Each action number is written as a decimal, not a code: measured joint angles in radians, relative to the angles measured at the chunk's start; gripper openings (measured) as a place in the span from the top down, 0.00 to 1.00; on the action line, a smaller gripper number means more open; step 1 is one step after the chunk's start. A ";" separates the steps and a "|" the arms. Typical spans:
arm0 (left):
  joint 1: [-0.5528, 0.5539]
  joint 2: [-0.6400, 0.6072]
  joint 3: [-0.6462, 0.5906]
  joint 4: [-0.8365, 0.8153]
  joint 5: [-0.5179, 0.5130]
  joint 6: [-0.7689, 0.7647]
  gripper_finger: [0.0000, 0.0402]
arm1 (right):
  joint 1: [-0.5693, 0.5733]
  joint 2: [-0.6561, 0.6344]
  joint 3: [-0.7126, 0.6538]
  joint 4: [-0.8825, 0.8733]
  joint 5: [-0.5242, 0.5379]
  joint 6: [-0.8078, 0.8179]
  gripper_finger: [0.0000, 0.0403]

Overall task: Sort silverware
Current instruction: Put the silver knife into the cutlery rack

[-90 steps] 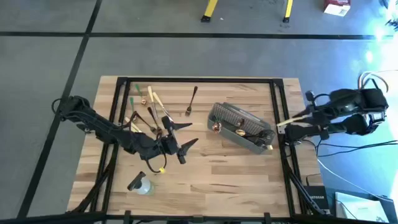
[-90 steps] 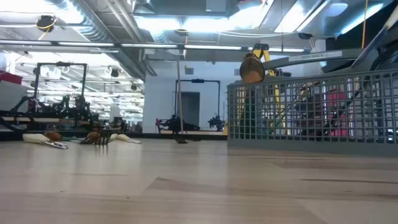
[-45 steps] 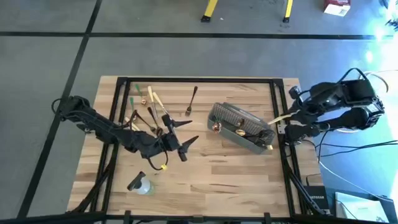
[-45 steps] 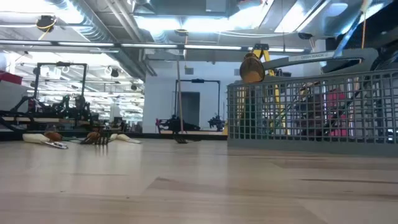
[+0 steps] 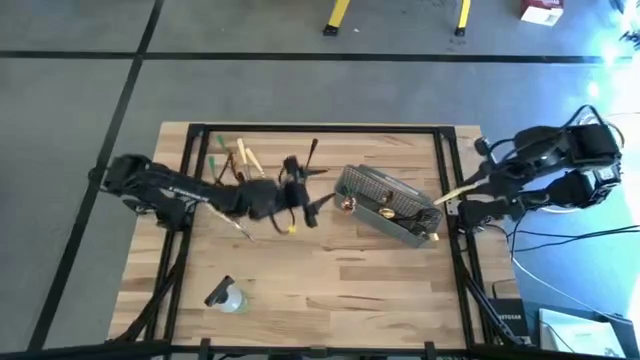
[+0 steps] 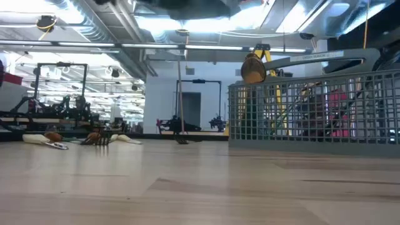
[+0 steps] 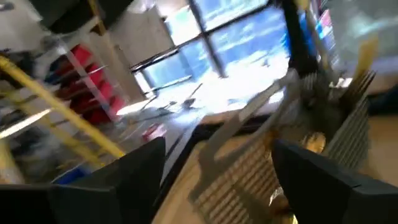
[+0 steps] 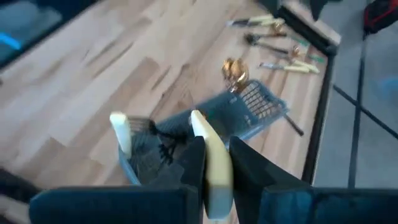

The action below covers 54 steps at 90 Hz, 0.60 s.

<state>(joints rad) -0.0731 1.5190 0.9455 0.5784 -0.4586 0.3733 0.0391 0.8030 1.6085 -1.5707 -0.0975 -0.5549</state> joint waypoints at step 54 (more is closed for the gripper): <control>0.166 0.068 0.076 -0.290 0.145 -0.714 0.31 | 0.000 0.039 0.157 -0.001 0.053 0.027 0.93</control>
<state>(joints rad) 0.0933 1.5870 1.0220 0.2885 -0.3139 -0.3406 0.0387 0.8421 1.7657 -1.5715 -0.0448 -0.5278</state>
